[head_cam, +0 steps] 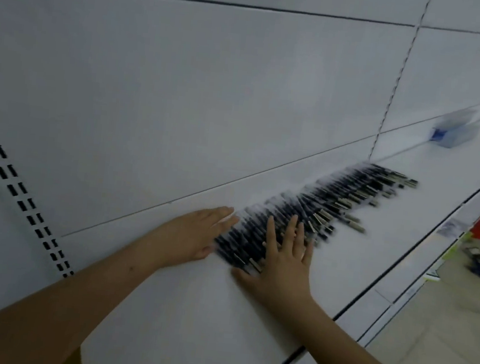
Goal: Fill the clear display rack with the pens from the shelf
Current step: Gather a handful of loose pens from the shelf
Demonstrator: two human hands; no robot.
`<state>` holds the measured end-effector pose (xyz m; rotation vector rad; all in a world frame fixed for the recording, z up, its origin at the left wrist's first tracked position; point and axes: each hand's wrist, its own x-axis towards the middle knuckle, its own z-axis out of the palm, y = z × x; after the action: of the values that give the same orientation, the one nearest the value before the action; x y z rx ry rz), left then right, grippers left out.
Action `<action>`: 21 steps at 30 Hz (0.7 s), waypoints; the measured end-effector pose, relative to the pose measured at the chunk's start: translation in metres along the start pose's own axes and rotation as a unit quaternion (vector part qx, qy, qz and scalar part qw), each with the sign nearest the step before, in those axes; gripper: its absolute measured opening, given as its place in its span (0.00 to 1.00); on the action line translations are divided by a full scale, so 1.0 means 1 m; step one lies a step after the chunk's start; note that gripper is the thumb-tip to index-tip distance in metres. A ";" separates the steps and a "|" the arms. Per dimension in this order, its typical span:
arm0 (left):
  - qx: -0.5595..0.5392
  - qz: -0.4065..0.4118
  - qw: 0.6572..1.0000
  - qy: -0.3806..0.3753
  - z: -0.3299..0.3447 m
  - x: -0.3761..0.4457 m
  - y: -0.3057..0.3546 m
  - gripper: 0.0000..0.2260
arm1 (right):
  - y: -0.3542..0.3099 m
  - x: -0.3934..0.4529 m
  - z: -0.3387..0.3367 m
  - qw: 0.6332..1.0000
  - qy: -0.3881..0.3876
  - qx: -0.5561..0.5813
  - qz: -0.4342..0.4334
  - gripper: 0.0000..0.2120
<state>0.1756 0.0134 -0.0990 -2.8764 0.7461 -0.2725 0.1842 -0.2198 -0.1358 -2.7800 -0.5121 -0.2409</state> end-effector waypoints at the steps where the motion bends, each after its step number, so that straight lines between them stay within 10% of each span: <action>1: 0.016 0.017 1.000 0.002 0.001 0.008 -0.003 0.39 | 0.003 0.002 -0.003 1.000 -0.003 -0.005 0.009 0.57; 21: 0.014 0.107 0.994 -0.031 0.001 0.110 -0.014 0.43 | 0.039 0.033 -0.009 0.989 -0.039 0.006 0.141 0.61</action>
<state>0.2766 -0.0285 -0.0828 -2.7347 1.0208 -0.1624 0.2280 -0.2470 -0.1308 -2.8154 -0.1314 -0.0665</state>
